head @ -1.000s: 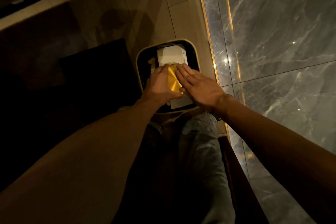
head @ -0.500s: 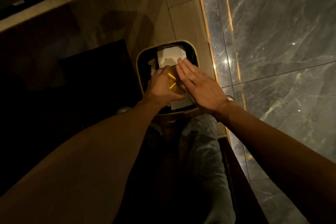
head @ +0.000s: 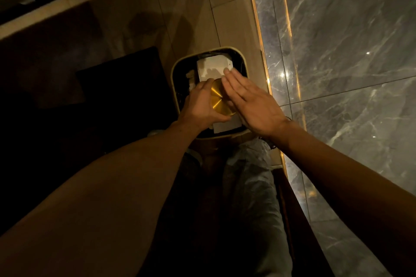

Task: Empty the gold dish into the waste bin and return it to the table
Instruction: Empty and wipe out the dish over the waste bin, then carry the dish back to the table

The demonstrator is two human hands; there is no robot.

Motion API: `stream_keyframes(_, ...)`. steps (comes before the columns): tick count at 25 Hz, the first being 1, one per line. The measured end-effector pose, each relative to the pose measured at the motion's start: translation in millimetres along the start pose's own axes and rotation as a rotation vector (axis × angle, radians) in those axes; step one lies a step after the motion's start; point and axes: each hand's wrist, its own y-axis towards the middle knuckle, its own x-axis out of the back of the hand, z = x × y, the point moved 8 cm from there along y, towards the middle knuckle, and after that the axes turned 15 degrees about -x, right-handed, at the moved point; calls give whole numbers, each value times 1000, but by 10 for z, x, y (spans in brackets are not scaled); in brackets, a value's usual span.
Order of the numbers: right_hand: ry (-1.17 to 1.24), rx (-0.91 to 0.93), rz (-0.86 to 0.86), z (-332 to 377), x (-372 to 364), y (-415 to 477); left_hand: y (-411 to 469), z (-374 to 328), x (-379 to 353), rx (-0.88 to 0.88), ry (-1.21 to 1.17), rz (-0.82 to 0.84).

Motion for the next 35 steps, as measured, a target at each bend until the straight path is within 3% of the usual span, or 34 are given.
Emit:
stream_keyframes(2, -26, 20, 55, 44, -64, -14, 0, -4, 23, -9, 6, -7)
stream_keyframes(6, 36, -8, -55, 66, 29, -17, -5, -28, 73, -40, 10, -30)
stream_keyframes(9, 45, 2, 110, 43, -156, -8, -22, -9, 74, -25, 26, -21)
stream_keyframes(14, 572, -298, 129, -161, 40, 13, -62, 18, 73, -2, 7, -22)
stream_keyframes(19, 892, -454, 251, -349, -22, -18, -94, -79, 154, -3, -49, -39)
stream_keyframes(26, 959, -463, 385, -280, 135, -30, -246, 46, 100, 294, -493, -45)
stream_keyframes(30, 1105, -551, 286, -305, 279, -42, -300, 94, 120, 460, -770, -141)
stream_keyframes(35, 1127, -579, 180, -290, 424, -69, -348, -45, 266, 464, -869, -208)
